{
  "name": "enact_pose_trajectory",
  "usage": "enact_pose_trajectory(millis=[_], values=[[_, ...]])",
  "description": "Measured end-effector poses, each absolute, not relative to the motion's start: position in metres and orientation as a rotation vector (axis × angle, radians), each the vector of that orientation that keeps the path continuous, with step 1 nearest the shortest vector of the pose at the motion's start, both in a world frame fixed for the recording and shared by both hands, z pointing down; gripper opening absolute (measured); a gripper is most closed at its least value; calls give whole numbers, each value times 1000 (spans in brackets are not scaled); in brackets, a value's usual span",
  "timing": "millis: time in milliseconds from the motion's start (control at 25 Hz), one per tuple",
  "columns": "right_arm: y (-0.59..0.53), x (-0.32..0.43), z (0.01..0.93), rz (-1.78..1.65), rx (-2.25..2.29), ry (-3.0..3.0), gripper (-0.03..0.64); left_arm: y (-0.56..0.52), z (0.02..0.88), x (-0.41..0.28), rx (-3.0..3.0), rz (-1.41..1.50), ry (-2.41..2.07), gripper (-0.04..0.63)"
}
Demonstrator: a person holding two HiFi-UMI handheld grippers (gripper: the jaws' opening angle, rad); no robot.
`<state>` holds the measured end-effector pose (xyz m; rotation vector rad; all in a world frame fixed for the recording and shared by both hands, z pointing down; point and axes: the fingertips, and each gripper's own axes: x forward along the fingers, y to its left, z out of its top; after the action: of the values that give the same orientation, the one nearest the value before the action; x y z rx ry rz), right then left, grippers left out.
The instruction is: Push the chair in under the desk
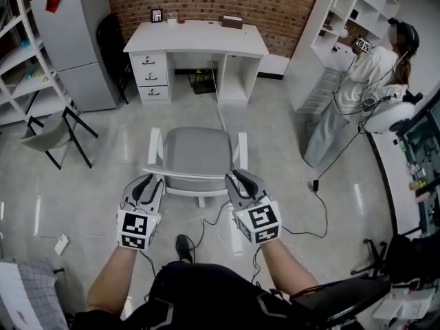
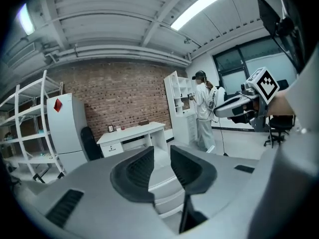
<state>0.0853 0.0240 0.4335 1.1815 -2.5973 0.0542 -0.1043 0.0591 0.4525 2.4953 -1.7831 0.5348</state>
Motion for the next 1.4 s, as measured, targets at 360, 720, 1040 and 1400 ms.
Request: enact_pose_trajectory(millis=[360, 720, 1040, 1400], values=[[-6, 62, 481, 34, 1061, -2501, 132, 30, 502, -111, 2570, 770, -1625, 141], [-21, 50, 570, -42, 787, -2278, 253, 5, 586, -108, 2655, 1358, -1276, 222], [-31, 54, 623, -148, 630, -2097, 267, -11, 634, -106, 2627, 1685, -1014, 241], [-42, 58, 664, -228, 505, -1932, 255, -27, 663, -100, 2650, 1876, -857, 239]])
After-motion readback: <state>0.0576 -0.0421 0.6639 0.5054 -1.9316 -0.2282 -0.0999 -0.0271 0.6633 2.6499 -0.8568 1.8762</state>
